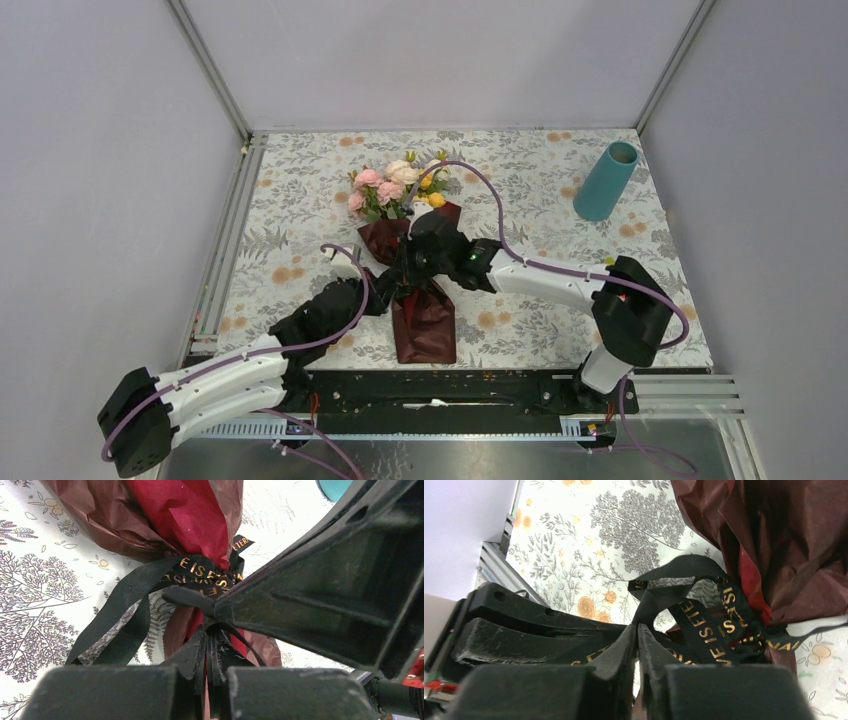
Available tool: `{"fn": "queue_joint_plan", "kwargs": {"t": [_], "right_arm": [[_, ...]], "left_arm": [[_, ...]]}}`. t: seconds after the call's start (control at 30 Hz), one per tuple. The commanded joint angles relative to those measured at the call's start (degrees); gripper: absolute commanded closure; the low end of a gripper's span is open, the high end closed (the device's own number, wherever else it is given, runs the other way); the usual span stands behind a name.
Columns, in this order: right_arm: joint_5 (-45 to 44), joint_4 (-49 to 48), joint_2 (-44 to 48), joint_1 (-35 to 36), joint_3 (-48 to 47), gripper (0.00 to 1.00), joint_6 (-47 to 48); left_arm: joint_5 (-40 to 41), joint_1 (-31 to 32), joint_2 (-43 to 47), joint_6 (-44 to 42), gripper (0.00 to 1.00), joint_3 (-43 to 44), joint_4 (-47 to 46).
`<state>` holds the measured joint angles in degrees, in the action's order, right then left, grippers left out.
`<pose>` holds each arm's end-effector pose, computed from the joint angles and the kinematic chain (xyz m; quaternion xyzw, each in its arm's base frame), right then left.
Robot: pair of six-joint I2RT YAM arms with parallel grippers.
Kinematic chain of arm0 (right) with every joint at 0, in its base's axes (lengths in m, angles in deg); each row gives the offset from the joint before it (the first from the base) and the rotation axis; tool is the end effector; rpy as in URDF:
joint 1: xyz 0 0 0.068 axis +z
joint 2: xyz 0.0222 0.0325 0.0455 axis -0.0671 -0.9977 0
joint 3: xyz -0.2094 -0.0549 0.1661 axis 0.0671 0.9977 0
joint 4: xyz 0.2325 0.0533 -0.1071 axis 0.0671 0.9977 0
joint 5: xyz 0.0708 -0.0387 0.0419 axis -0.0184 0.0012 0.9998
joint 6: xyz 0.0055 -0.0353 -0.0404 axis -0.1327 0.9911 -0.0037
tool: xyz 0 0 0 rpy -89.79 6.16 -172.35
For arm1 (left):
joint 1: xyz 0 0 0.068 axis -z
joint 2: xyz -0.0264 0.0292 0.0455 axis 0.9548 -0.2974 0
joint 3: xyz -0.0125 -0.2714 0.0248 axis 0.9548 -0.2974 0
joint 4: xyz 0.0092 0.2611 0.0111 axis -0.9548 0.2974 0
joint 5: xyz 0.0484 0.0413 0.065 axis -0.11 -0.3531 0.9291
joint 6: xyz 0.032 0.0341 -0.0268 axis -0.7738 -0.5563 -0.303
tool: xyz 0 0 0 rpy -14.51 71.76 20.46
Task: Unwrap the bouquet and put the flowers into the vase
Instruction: Untie the ribbon from the wrapping paper.
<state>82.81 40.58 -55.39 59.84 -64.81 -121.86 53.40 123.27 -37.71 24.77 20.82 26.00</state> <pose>0.2090 0.3146 0.2536 -0.1614 0.8509 0.3842 0.3200 0.1181 -0.1258 0.1923 -0.0318 0.8188 -0.3135 0.4799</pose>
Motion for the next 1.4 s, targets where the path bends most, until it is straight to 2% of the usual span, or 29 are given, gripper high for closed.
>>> {"fn": "queue_joint_plan", "kwargs": {"t": [0.0, 0.07, 0.13, 0.33, 0.4, 0.5, 0.7, 0.97, 1.1, 1.37], "right_arm": [[-3.3, 3.4, 0.8, 0.8, -2.7, 0.8, 2.6], [-5.4, 5.2, 2.5, 0.7, -3.0, 0.64, 4.1], [-7.8, 7.9, 4.6, 0.8, -3.6, 0.54, 5.9], [-14.4, 14.5, 12.8, 0.3, -3.6, 0.31, 10.2], [-16.6, 16.8, 15.3, -0.8, -2.9, 0.27, 11.1], [-16.7, 16.8, 17.5, -4.9, 0.4, 0.26, 10.6], [-5.2, 12.7, 14.3, -13.2, 4.9, 0.3, 11.3], [10.5, 0.7, 6.4, -16.6, 7.1, 0.39, 9.3], [19.2, -8.5, 2.0, -16.8, 8.1, 0.4, 10.8], [23.0, -10.0, -3.2, -17.7, 7.4, 0.41, 15.8]], "left_arm": [[-0.4, -0.4, 0.9, 0.6, 1.0, 0.0, -1.6], [-0.5, -0.6, 0.9, 0.8, 1.0, -0.2, -1.5], [-0.6, -0.7, 1.2, 0.9, 1.0, -0.4, -1.5], [-0.7, -1.3, 1.8, 1.2, 1.0, -0.9, -1.3], [-0.9, -1.5, 1.8, 1.2, 1.0, -1.1, -1.3], [-1.4, -1.8, 1.8, 1.2, 1.0, -1.2, -1.2], [-2.1, -2.0, 1.9, 1.2, 1.0, -1.6, -1.4], [-2.8, -2.2, 2.1, 1.2, 1.0, -1.9, -1.5], [-3.1, -2.3, 2.4, 0.9, 1.0, -1.7, -1.0], [-3.6, -2.6, 2.6, 0.6, 1.0, -1.4, -0.4]]}}
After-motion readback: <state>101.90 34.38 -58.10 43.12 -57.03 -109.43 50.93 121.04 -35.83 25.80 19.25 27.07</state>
